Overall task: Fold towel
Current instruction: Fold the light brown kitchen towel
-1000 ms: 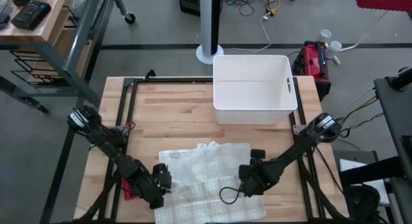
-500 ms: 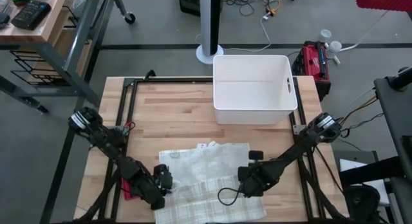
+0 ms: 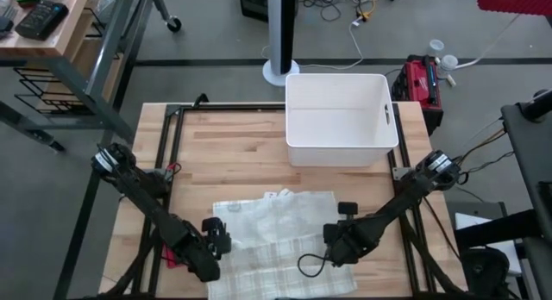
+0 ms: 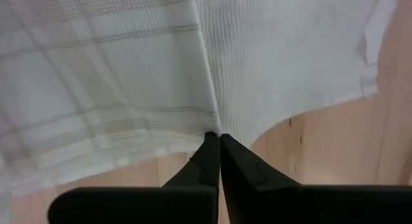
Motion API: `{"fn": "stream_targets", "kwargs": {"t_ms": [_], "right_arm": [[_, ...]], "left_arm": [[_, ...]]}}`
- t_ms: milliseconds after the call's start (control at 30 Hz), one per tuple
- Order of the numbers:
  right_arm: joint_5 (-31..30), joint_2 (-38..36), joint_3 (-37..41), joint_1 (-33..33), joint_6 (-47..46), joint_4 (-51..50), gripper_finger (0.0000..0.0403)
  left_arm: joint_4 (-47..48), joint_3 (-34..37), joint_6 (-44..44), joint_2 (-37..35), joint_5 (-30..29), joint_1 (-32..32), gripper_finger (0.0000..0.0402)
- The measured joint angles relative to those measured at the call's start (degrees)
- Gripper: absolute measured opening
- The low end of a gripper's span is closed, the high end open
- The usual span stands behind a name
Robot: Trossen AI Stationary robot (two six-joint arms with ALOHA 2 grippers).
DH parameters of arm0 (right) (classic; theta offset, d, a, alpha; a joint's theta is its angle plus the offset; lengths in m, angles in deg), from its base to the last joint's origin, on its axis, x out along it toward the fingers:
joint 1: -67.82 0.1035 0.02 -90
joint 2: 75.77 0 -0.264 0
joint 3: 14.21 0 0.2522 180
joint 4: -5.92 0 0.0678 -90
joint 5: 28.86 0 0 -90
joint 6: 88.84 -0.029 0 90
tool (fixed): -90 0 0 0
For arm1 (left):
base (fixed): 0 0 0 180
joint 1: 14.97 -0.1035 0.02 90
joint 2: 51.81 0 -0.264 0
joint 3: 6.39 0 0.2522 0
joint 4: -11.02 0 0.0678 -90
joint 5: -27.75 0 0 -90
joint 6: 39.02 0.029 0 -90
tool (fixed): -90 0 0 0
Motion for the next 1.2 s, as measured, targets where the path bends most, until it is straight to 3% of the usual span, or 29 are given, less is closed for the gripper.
{"fn": "stream_targets", "kwargs": {"t_ms": [300, 567, 733, 867, 1200], "right_arm": [[-3.46, -5.36, -0.28, 1.37, -6.60, -5.76, 0.0000], [-7.53, -6.81, -5.82, 1.29, -7.91, -15.25, 0.0000], [-13.26, -6.81, -10.17, 1.37, -9.81, -22.82, 0.0000], [-19.43, -6.86, -12.27, -0.02, -9.88, -26.13, 0.0000], [-24.66, -6.56, -9.68, -6.63, -7.00, -27.53, 0.0000]], "left_arm": [[15.12, -9.33, 3.08, -0.02, -2.29, -0.88, 0.0001], [38.53, -19.22, 0.14, -0.18, -8.86, -2.79, 0.0000], [43.71, -22.93, 0.96, -1.74, -10.49, -4.29, 0.0000], [44.05, -22.84, 4.18, -2.40, -10.61, -7.10, 0.0000], [43.82, -13.25, 6.47, -2.56, -13.54, -16.37, 0.0000]]}}
